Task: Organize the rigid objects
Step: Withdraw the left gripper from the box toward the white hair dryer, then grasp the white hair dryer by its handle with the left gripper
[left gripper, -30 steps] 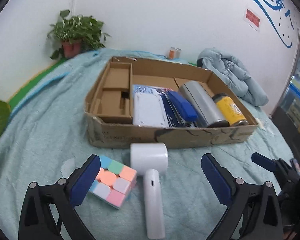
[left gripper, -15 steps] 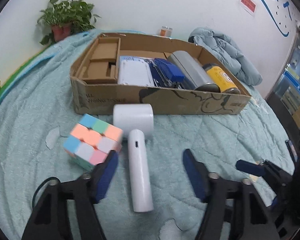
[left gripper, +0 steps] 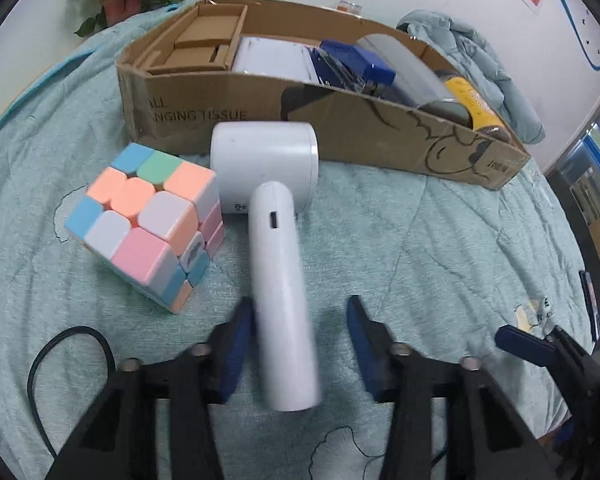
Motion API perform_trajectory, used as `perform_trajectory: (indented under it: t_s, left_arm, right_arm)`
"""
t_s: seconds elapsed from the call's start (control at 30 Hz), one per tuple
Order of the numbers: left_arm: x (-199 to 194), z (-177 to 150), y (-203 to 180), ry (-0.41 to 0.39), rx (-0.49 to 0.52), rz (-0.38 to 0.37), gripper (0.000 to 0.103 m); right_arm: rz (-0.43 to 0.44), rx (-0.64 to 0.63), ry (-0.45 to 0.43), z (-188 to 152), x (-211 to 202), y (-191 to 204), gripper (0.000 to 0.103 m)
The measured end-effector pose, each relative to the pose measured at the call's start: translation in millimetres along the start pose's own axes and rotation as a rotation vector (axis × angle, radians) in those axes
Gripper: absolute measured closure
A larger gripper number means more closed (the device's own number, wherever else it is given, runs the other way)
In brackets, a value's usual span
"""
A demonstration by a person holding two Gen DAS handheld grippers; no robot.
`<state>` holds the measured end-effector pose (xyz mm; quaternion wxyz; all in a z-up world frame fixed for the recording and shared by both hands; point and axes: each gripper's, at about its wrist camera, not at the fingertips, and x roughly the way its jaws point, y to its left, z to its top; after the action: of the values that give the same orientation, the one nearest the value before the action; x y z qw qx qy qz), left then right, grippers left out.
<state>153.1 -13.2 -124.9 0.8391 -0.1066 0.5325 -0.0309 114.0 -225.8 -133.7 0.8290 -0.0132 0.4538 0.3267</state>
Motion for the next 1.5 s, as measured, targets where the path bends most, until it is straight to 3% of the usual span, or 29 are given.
perform_trajectory:
  t_s: [0.17,0.4,0.47,0.53,0.63,0.8,0.9,0.97,1.1,1.2,1.27,1.5]
  left_arm:
    - [0.4,-1.5,-3.0,0.015,0.008,-0.074,0.076]
    - [0.5,-16.0,-46.7,0.079,-0.008,-0.231,0.074]
    - [-3.4,-16.7,-57.2,0.085,0.001,-0.296,0.066]
    - [-7.5,-15.3,-63.8,0.069,-0.001,-0.349,0.042]
    - [-10.1,-5.6,-63.7,0.051,-0.04,-0.399,0.033]
    - [0.9,6.8,-50.2,0.077,-0.07,-0.417,0.035]
    - [8.4,4.9,-45.0,0.106,-0.066,-0.42,0.042]
    - [14.7,2.1,-46.5,0.107,-0.057,-0.41,0.047]
    - [18.4,-3.0,-39.0,0.112,-0.065,-0.414,0.067]
    - [17.8,-7.0,-33.7,0.108,-0.073,-0.424,0.067]
    - [16.8,-7.6,-35.1,0.104,-0.064,-0.417,0.067]
    - [13.0,-5.3,-41.7,0.096,-0.043,-0.409,0.068]
  right_arm:
    - [-0.018,0.005,0.002,-3.2,-3.6,-3.1,0.006]
    - [-0.033,0.018,0.015,-3.9,-17.6,-14.7,0.009]
    - [-0.063,-0.003,0.006,-7.0,-28.9,-18.1,0.009]
    - [-0.109,-0.015,0.005,-10.8,-38.7,-23.4,0.009]
    - [-0.129,0.002,0.013,-14.6,-43.1,-31.1,0.009]
    - [-0.119,0.009,0.007,-7.6,-28.7,-26.6,0.014]
    - [-0.101,-0.011,0.008,-3.0,-16.0,-17.3,0.029]
    - [-0.102,-0.015,0.004,-0.8,-9.2,-14.0,0.055]
    - [-0.102,-0.008,0.023,0.5,4.8,-10.2,0.057]
    - [-0.127,0.002,0.046,-6.0,10.7,-8.9,0.065]
    - [-0.134,0.047,0.063,-9.8,13.7,-13.8,0.078]
    - [-0.153,0.066,0.052,-9.7,13.2,-11.9,0.078]
